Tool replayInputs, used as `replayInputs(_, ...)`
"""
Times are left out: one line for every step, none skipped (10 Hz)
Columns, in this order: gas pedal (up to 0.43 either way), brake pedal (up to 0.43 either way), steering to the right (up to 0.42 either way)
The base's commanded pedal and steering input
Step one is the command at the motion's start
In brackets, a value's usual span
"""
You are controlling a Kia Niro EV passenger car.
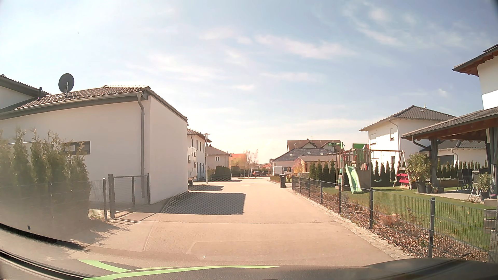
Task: Follow the waypoints while adhering to traffic rules and regulations
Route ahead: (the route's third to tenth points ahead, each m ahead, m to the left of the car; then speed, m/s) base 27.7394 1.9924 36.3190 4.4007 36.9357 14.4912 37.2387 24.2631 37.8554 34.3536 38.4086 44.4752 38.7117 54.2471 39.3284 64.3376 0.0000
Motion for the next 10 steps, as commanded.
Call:
replayInputs(0.000,0.439,0.000)
replayInputs(0.000,0.439,0.000)
replayInputs(0.000,0.439,0.000)
replayInputs(0.000,0.433,0.000)
replayInputs(0.000,0.433,0.000)
replayInputs(0.000,0.433,0.000)
replayInputs(0.000,0.433,0.000)
replayInputs(0.000,0.433,0.000)
replayInputs(0.000,0.433,0.000)
replayInputs(0.000,0.433,0.000)
